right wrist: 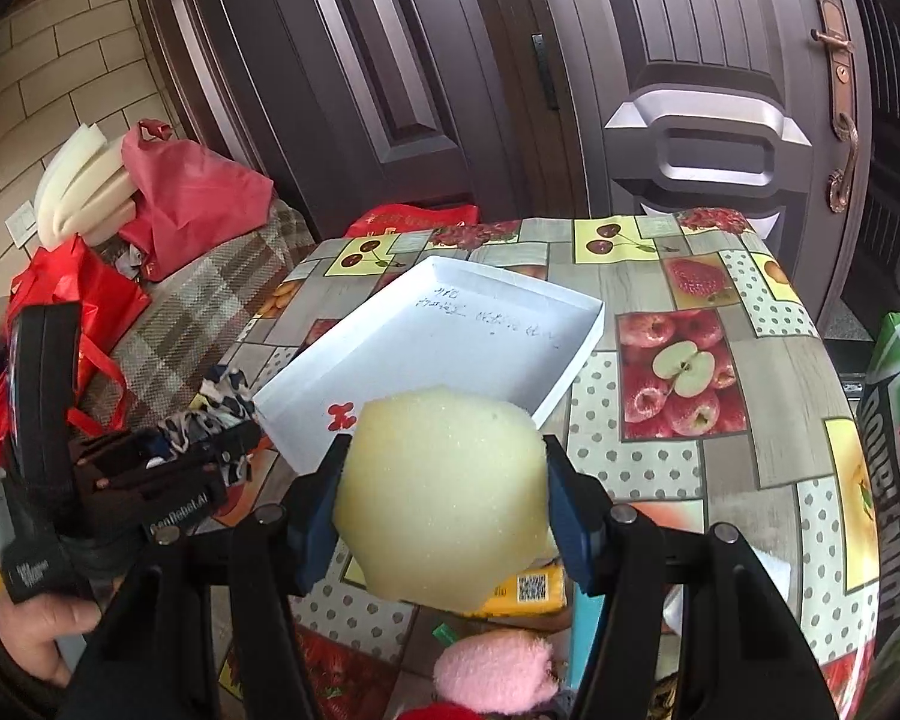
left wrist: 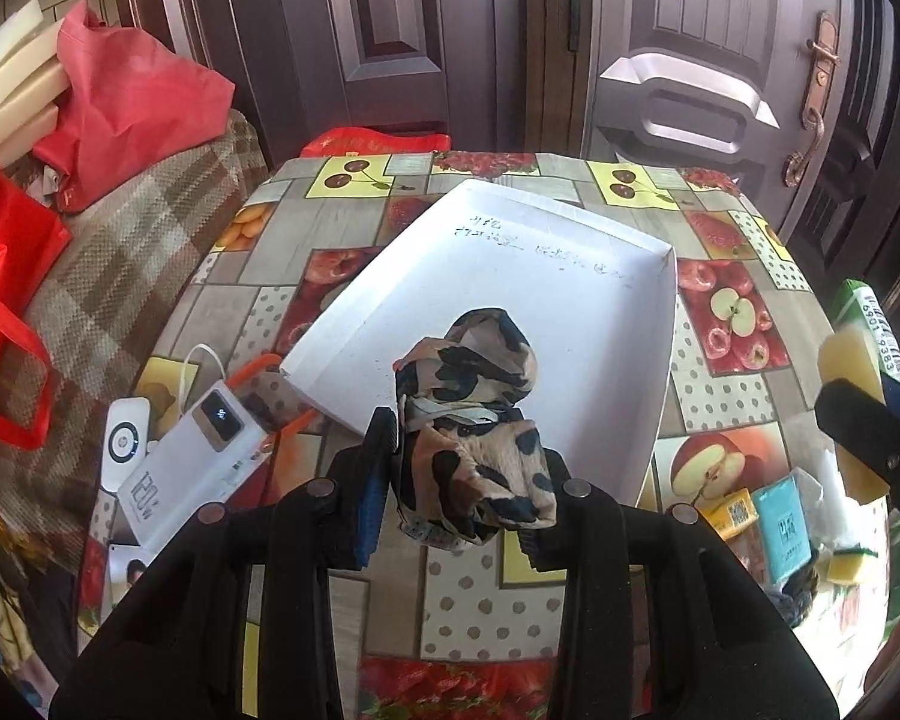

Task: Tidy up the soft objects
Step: 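Carry the scrunchie and pale sponge with both tools over the white box, then open both tools to drop the scrunchie and pale sponge into the box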

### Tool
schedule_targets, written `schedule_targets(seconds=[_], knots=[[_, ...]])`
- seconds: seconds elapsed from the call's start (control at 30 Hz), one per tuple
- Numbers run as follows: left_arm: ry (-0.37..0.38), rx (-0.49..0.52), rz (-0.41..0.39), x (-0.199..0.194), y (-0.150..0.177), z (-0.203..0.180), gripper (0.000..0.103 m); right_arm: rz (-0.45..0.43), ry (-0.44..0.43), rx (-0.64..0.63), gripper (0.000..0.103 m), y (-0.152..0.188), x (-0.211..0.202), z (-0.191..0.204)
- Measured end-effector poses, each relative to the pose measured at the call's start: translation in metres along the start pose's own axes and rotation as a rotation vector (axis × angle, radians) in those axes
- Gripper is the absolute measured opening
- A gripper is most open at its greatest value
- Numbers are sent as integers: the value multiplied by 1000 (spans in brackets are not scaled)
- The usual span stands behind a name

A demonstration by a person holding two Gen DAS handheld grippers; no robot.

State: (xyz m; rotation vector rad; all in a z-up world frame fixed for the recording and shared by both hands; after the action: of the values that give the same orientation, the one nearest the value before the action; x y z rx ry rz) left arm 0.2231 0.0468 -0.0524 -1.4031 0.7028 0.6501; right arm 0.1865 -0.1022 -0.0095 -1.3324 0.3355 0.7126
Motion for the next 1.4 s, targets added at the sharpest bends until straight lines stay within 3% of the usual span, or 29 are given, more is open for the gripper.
schedule_targets(seconds=[0.3, 0.67, 0.93, 1.1, 1.13, 1.17, 1.23, 1.27, 1.4], knots=[[-44, -70, 49, 41, 0, 23, 35, 53, 7, -19, 60, -6, 41, 6], [-70, -65, 112, 89, -15, 35, 35, 147, 26, 11, 61, -3, 97, 3], [-52, -35, 160, 117, -10, 25, 35, 213, 37, 6, 61, 6, 127, 3], [-20, -82, 171, 127, -13, 24, 36, 202, 38, 11, 66, 5, 135, 3], [-21, -87, 157, 127, -14, 25, 40, 196, 31, 10, 71, 4, 135, 4], [-26, -88, 142, 126, -16, 25, 60, 186, 18, 6, 86, 3, 135, 5], [-49, -89, 99, 122, -21, 29, 97, 168, 3, 1, 100, 2, 134, 7], [-64, -97, 76, 120, -23, 34, 103, 154, 26, -2, 103, 1, 132, 5], [-79, -139, 55, 115, -27, 47, 103, 131, 18, 25, 103, -2, 127, 1]])
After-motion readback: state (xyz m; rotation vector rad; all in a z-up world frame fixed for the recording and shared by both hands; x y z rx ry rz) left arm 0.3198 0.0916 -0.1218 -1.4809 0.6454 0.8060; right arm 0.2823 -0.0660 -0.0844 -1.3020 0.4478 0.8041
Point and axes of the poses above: each gripper's, at about its wrist camera, not at the fingertips, and x roughly the way its jaws point, z to its left, y to its underside, the point moved 10 cm from there along x, roughly the way its jaws point, and after that the axes turned 2 degrees about -x, right-handed, at the moved point
